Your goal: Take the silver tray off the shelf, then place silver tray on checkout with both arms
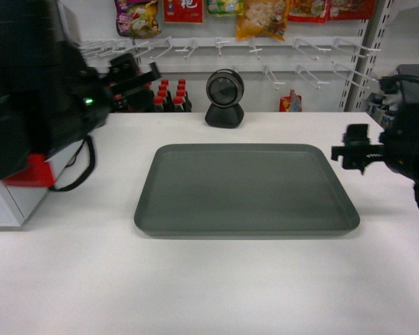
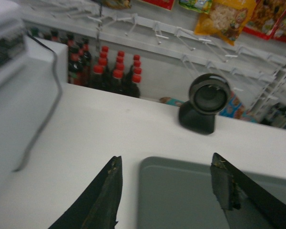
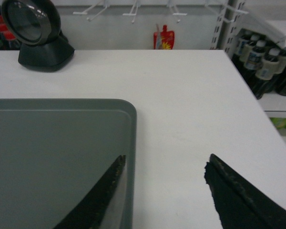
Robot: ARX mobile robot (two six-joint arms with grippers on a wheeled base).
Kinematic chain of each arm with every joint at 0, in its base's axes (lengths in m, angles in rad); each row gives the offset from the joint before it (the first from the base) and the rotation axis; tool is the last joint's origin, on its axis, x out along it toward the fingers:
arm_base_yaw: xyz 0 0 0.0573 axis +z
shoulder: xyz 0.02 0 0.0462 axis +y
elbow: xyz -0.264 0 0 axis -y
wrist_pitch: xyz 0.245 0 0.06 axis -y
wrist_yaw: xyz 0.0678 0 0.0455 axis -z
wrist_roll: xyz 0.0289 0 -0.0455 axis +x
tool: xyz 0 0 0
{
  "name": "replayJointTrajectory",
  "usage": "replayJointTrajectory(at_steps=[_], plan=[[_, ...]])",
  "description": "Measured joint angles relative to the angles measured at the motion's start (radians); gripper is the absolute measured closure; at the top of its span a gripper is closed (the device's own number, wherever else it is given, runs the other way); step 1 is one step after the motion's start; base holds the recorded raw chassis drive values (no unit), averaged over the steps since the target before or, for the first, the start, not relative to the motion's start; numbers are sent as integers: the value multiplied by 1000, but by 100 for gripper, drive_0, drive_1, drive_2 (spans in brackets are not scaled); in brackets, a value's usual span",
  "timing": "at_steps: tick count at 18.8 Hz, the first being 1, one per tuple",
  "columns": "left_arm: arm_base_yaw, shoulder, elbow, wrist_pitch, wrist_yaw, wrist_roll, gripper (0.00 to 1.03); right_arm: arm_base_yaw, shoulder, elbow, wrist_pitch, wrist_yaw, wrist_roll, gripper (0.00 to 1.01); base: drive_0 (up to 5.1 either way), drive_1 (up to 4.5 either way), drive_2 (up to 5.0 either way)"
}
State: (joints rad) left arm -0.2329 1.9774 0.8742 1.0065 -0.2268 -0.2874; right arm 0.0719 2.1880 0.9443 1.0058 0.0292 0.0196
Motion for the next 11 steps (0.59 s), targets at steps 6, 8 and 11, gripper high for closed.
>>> replayJointTrajectory(at_steps=[6,8,11], plan=[[138,-570,-622,148,135,269,102,-77,-599,-686,284,-26,-13,100,0,0,0],[158,-671,-690,102,150,270,102,-72,-706,-763,269,-27,-13,100,0,0,0],[214,-787,-750,39,218,270,102,-72,-843,-822,196,-27,-13,100,0,0,0]])
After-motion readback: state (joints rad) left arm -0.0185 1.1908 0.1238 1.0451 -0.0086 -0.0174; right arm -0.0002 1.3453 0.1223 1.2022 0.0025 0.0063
